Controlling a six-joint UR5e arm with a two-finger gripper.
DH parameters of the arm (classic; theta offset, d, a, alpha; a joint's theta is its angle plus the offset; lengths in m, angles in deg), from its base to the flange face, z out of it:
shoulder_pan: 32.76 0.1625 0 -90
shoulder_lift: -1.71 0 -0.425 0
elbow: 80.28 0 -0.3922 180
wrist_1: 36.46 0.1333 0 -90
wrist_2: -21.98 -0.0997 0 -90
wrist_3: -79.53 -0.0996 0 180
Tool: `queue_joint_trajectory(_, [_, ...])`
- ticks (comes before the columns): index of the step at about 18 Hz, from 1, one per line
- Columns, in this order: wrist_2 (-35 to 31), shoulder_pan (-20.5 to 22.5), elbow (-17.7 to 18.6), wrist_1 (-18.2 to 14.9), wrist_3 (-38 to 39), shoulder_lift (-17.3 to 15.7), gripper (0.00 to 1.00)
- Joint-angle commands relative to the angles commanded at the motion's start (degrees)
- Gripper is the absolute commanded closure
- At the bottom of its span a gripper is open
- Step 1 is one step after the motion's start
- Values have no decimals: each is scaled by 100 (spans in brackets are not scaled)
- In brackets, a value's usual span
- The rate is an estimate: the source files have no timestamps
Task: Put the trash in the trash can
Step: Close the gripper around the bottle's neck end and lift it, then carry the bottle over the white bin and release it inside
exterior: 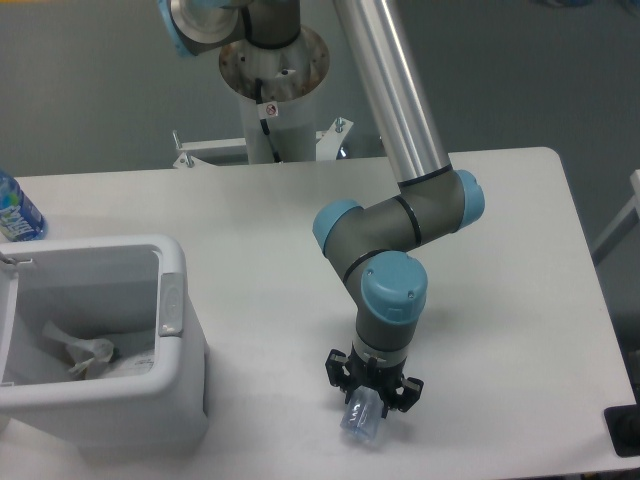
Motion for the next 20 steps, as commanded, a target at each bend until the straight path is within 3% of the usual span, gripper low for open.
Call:
queue_joint_trajectory(4, [596,44,-105,18,359,-545,39])
queue_joint_trajectory(8, [1010,35,-929,44,1719,-827,39])
queue_joint_trajectory(11, [1274,-17,-1379,438,2836,-1020,39])
queue_joint_trajectory(15, [1275,-237,-1520,563,3900,-1441,39])
queue_joint_trajectory(20, [1275,-684,-1529,554,4149,-1820,39])
